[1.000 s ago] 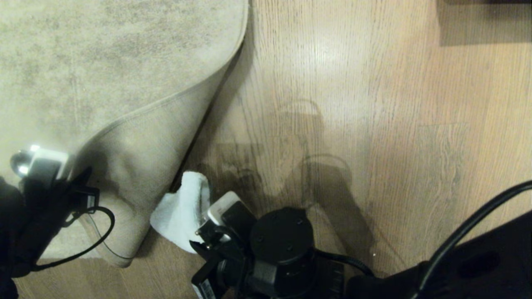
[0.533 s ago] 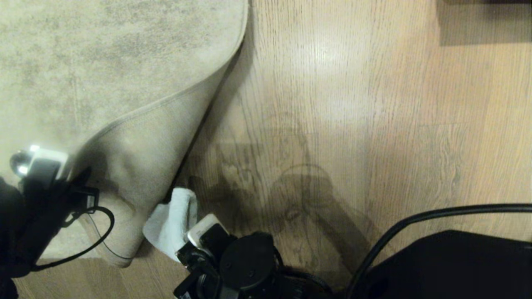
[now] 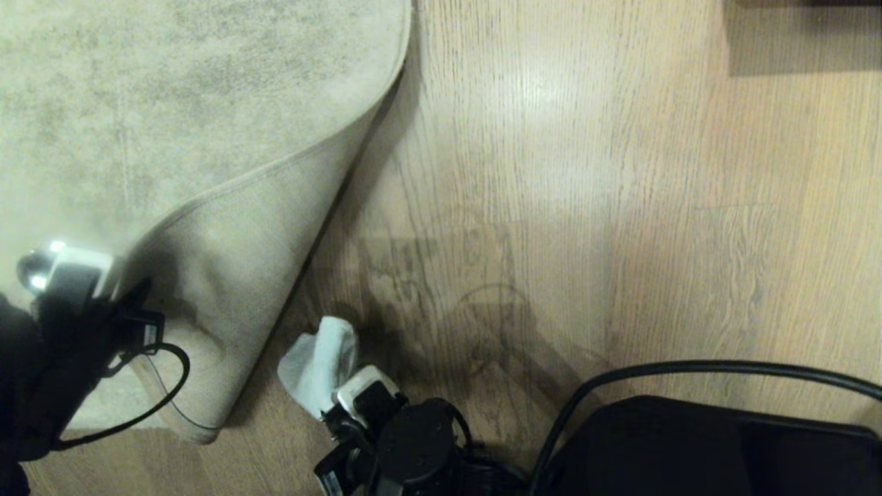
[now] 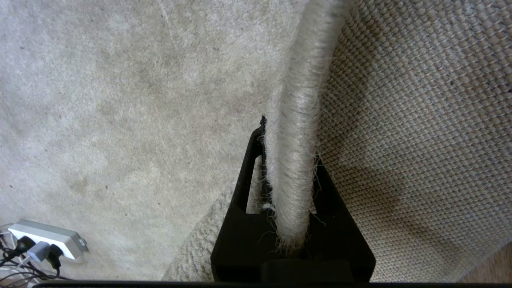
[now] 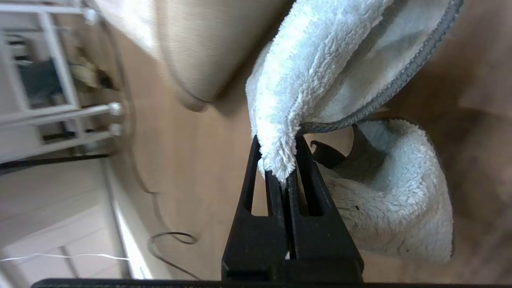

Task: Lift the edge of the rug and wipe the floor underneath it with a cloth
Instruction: Wipe the floor under the carpet with a rag

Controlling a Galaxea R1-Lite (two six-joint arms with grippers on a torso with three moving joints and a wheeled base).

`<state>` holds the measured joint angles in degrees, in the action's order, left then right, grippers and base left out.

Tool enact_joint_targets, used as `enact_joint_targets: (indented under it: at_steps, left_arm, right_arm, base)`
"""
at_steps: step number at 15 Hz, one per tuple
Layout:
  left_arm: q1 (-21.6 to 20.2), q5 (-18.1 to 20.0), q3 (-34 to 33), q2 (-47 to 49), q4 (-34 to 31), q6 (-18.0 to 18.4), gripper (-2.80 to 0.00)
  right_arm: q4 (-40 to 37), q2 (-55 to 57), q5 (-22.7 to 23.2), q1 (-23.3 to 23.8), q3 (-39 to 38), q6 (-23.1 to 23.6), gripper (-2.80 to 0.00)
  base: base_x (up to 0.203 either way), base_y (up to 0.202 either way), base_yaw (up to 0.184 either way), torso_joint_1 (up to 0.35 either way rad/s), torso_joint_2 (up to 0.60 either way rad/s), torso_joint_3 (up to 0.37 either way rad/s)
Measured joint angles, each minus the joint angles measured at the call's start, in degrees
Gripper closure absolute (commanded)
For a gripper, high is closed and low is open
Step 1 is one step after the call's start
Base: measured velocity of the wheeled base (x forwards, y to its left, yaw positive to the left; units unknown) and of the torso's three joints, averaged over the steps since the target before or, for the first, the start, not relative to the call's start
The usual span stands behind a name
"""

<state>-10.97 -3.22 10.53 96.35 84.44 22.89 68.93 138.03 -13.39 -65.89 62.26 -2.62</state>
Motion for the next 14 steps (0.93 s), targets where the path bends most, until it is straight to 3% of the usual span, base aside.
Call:
enact_joint_targets:
  at_steps: [8,14]
  left_arm:
    - [0.06,0.11,-0.62,0.0,-0.04,0.01,0.0]
    - [0.09,0.2,-0.6,0.0,-0.04,0.1,0.0]
  right_arm:
    - [1.9,1.6,-0.08,7.98,-0.13,3.83,0.0]
    - [1.69,-4.03,-0.01,14.22,-0.72,5.78,0.0]
  base:
    - [0.0,0.0,0.0,0.0,0.0,0.0]
    - [0.0,0.0,0.0,0.0,0.0,0.0]
